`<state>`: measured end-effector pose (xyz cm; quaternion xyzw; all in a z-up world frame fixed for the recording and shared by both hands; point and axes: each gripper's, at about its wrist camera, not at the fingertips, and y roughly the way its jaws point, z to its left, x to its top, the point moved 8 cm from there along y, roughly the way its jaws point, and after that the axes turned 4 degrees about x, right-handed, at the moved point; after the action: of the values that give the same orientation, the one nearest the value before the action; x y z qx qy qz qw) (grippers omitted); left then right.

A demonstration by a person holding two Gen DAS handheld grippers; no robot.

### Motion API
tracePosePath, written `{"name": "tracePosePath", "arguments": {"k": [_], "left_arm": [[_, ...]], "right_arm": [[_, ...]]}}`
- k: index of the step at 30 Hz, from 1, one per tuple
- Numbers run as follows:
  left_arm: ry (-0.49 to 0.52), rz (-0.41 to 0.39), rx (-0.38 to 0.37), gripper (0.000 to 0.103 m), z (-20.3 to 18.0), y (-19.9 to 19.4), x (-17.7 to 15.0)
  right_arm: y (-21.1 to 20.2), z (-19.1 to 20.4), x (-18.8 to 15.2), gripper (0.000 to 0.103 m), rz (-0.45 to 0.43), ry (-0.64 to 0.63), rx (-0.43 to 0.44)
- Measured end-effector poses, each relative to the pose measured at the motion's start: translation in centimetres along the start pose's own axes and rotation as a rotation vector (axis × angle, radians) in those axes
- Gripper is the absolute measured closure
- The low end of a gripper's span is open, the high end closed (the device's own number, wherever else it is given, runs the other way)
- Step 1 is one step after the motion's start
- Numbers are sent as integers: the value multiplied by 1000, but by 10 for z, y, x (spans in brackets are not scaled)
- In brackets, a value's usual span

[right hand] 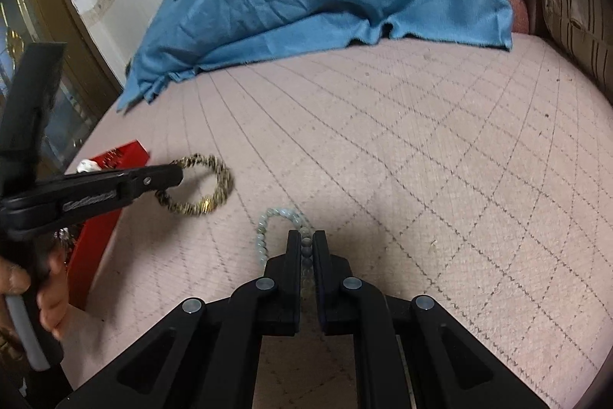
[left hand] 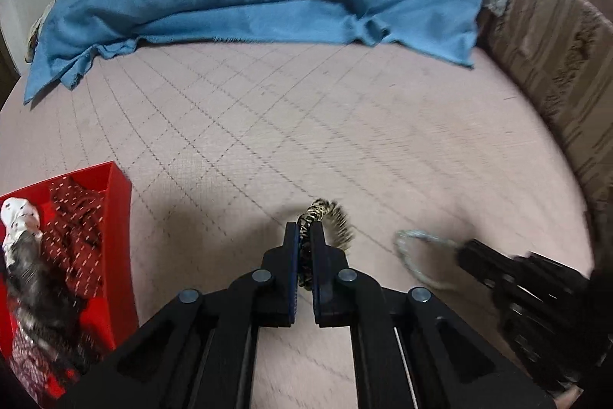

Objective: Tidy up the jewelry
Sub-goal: 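Grasp gold leopard-print bracelet with left tool while right tool holds bead bracelet, then carry gold bracelet and green bead bracelet over the red tray with both tools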

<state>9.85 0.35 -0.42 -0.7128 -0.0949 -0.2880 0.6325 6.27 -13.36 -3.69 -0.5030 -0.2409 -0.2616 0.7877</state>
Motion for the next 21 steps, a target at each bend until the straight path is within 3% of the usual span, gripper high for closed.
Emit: {"name": "tracePosePath", "arguments": {"k": [9, 21], "left_arm": [[-68, -94, -120, 98, 4, -89, -25], [-163, -209, -11, 98, 86, -166, -76]], "right_arm": [[-18, 16, -3, 96, -45, -6, 3], [-69, 61, -9, 96, -135, -25, 38]]}}
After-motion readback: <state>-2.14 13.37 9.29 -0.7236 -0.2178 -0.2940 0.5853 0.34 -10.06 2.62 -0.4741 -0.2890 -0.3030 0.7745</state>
